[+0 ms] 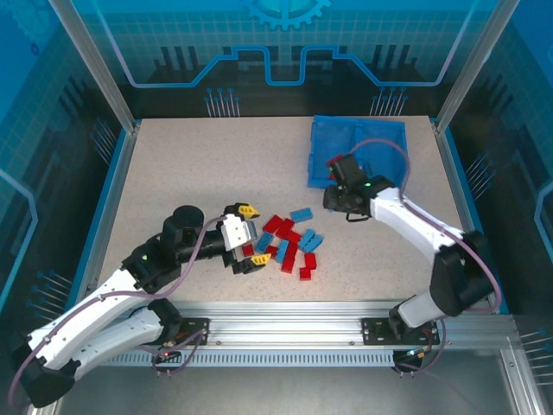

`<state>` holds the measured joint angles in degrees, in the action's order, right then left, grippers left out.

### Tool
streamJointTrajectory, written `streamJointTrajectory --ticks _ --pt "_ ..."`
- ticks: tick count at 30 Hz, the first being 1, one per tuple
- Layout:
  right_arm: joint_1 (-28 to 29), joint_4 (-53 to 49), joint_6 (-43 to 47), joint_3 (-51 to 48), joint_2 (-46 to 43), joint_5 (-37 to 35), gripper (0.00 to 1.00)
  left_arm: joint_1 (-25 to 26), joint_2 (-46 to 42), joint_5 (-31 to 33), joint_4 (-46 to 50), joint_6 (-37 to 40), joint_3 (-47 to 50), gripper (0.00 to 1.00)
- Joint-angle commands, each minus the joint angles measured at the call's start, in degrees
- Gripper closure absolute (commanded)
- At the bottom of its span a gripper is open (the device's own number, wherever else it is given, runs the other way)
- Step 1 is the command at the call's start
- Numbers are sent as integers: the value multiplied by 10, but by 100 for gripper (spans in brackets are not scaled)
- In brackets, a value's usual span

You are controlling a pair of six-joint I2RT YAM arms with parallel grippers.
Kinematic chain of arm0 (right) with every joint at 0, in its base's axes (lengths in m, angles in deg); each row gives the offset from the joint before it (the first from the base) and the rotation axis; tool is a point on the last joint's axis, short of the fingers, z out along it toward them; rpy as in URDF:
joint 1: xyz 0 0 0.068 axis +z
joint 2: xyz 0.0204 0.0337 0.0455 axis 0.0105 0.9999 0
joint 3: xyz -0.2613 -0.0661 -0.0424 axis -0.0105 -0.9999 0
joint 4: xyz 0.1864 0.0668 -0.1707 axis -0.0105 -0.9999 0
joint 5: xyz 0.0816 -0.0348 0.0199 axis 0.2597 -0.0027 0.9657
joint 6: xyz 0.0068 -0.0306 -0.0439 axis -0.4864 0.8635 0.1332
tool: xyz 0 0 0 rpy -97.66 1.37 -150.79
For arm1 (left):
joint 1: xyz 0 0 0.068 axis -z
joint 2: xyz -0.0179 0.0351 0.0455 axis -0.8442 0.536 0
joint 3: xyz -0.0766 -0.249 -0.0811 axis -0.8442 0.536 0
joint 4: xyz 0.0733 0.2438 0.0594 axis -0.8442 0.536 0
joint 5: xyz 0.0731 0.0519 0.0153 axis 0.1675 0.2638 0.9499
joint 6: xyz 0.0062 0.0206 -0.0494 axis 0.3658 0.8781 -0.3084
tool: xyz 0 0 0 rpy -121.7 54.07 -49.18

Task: Sort the legos into containers by color

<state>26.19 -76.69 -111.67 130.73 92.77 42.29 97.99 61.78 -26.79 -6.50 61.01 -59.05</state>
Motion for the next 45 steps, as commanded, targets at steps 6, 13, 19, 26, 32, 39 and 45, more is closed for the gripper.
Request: streamJointTrajectory --ticks 6,13,19,26,32,39,45 --pt "-163 12 110 117 35 -23 53 3 35 10 -61 -101 -26 1" --pt "-240 7 117 264 218 4 53 4 37 60 -21 -161 -45 1" --pt "-257 -46 115 399 367 7 48 5 53 144 30 -263 -76 1" --pt "-263 -78 104 460 413 2 36 4 128 240 115 -394 -140 1" --pt "-264 -84 109 456 375 19 36 1 202 239 140 -416 -180 1" --pt "-263 -59 93 324 240 84 35 -2 314 236 133 -410 -240 1" --pt "-241 -41 100 139 35 212 26 -4 458 226 139 -341 -330 3"
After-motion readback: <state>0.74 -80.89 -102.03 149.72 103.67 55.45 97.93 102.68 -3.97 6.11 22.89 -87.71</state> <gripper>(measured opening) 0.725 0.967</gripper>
